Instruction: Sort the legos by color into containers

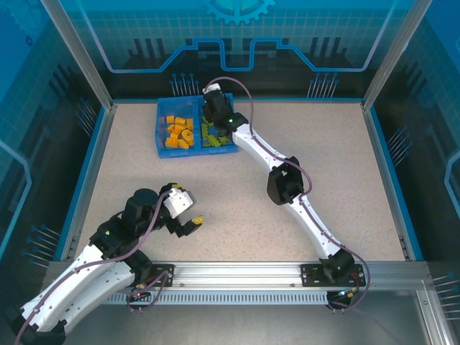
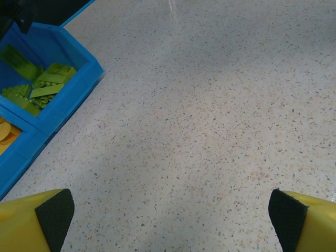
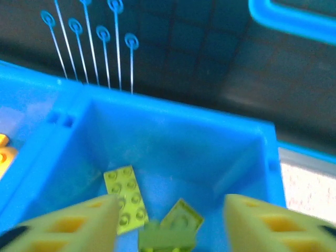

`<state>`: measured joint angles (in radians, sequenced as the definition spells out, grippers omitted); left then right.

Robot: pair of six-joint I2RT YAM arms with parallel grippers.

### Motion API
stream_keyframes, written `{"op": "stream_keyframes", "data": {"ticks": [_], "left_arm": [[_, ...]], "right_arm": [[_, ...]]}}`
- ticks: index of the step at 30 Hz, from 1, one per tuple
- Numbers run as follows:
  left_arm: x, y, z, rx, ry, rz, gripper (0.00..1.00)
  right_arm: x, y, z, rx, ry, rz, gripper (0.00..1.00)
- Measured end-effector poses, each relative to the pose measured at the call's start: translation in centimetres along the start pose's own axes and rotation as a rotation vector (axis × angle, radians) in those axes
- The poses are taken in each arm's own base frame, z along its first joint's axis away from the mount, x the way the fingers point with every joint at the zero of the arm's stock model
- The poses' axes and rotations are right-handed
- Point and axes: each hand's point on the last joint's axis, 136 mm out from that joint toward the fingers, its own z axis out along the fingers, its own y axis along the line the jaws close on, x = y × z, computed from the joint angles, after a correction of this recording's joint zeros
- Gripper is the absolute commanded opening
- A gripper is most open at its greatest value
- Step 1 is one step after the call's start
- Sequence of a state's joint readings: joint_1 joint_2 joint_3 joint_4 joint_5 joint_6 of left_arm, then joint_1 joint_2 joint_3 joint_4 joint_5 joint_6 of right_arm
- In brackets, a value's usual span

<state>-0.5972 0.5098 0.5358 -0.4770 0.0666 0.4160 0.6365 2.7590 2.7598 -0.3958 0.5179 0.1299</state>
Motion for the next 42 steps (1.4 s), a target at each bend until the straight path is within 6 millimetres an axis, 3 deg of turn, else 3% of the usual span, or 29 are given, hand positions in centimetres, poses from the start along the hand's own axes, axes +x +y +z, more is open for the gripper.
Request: {"op": "stream_keyframes", "data": {"ticks": [4,8,12,15,19,22,24,27,29,32,33,37,42], "left_arm": [[0.1,0.1,0.2,-0.004,0.007,-0.002,0.99],[0.5,0.6,0.4,-0.022,0.03,-0.025,0.99],[-0.2,1.8,0.1,-0.072,0.032,-0.081,0.99],[-2.5,4.0,-1.1,-0.171,0.005,-0.185,0.99],[-4.3,7.9,-2.9,-0.376,-0.06,-0.372,0.99],[-2.8,10.0,-2.9,-0.518,-0.073,-0.465,0.99],[-0.5,11.0,-2.2,-0.594,-0.053,-0.502,0.99],[4.5,12.5,-1.0,-0.708,0.018,-0.553,0.99],[7.5,13.6,-0.5,-0.779,0.068,-0.573,0.99],[10.2,14.6,0.3,-0.837,0.111,-0.556,0.99],[10.7,14.9,0.6,-0.844,0.117,-0.548,0.99],[12.2,16.6,2.0,-0.85,0.123,-0.575,0.99],[13.4,18.5,3.8,-0.823,0.096,-0.619,0.99]], "right_arm": [[-2.5,-0.3,-0.7,-0.006,-0.064,0.01,0.75],[-2.9,-0.6,-1.7,-0.017,-0.035,0.011,0.75],[-3.0,-1.9,-5.1,-0.043,0.069,0.01,0.78],[-3.0,-4.4,-10.6,-0.062,0.132,0.0,0.83],[-2.9,-9.9,-20.8,-0.059,0.08,0.019,0.91],[-1.2,-14.5,-26.5,0.009,0.011,0.04,0.95],[1.4,-17.4,-28.2,0.085,-0.011,0.056,0.97],[7.8,-21.5,-28.0,0.235,0.049,0.063,0.99],[13.1,-24.3,-27.2,0.343,0.139,0.066,1.0],[20.2,-27.8,-26.2,0.462,0.276,0.075,1.0],[21.6,-28.4,-25.9,0.482,0.302,0.078,1.0],[25.1,-29.9,-23.8,0.505,0.339,0.082,1.0],[24.9,-30.3,-22.6,0.448,0.226,0.12,0.97]]}}
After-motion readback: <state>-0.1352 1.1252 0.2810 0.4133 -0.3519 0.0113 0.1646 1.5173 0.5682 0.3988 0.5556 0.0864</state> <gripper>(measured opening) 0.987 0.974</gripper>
